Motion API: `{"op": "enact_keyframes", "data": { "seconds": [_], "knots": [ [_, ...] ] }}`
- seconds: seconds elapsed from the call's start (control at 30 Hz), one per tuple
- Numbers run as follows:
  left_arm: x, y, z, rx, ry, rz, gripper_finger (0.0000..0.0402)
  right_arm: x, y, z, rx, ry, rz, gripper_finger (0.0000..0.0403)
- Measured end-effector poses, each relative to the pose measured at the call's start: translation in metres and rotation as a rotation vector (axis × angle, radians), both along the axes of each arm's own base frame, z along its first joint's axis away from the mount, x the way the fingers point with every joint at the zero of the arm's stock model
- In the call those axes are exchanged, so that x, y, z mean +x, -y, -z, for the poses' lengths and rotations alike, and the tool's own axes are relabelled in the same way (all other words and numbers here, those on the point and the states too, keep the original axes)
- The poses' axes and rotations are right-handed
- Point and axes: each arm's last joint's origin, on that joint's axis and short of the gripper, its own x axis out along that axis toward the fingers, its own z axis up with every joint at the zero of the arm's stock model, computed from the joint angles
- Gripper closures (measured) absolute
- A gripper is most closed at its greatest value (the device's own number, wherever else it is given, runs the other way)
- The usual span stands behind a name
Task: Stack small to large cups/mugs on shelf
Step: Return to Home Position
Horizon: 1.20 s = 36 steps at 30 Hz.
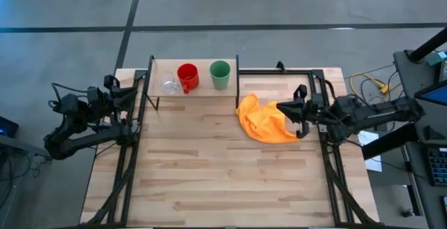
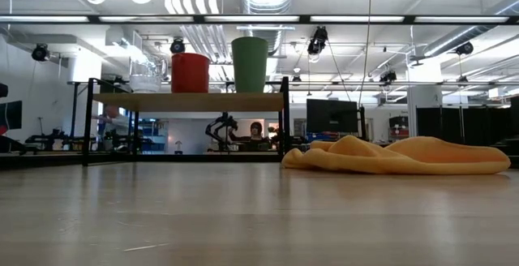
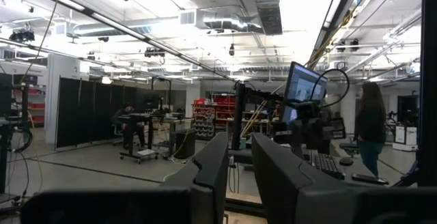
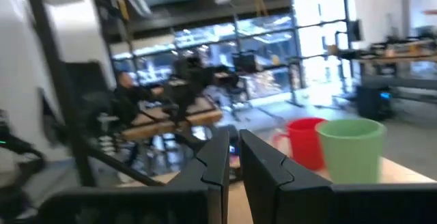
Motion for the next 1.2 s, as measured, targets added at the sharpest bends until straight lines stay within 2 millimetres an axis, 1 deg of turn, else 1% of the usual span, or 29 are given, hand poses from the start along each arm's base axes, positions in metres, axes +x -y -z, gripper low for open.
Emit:
{"op": "enact_keyframes", "data": {
  "seconds": [0.2, 0.4, 0.53, 0.63, 0.7, 0.77, 0.87, 0.97, 1.07, 1.2],
  "knots": [
    [0.0, 0.0, 0.0, 0.0, 0.0, 0.0, 0.0347, 0.014, 0.019, 0.015, 0.025, -0.116, 0.113, 0.0374],
    [0.002, -0.002, 0.004, -0.021, -0.018, -0.041, 0.0347, 0.021, 0.034, 0.022, 0.057, -0.152, 0.117, 0.0374],
    [0.006, -0.003, 0.01, -0.074, -0.015, -0.025, 0.0347, 0.02, 0.039, 0.024, 0.062, -0.151, 0.102, 0.0374],
    [0.012, -0.005, 0.022, -0.104, -0.041, -0.019, 0.0347, 0.015, 0.04, 0.032, 0.087, -0.147, 0.099, 0.0374],
    [0.015, -0.006, 0.027, -0.109, -0.058, -0.02, 0.0347, 0.011, 0.04, 0.042, 0.114, -0.131, 0.097, 0.0374],
    [0.018, -0.007, 0.029, -0.105, -0.048, -0.019, 0.0347, 0.006, 0.039, 0.051, 0.136, -0.093, 0.091, 0.0374],
    [0.024, -0.008, 0.039, -0.105, -0.045, -0.018, 0.0347, -0.004, 0.038, 0.065, 0.167, -0.022, 0.079, 0.0374],
    [0.025, -0.009, 0.04, -0.097, -0.017, -0.016, 0.0347, -0.014, 0.037, 0.078, 0.187, 0.021, 0.069, 0.0374],
    [0.03, -0.01, 0.049, -0.113, -0.05, -0.015, 0.0347, -0.023, 0.036, 0.086, 0.196, 0.053, 0.057, 0.0374],
    [0.033, -0.011, 0.055, -0.152, -0.038, -0.001, 0.0347, -0.031, 0.034, 0.092, 0.184, 0.078, 0.038, 0.0374]
  ]
}}
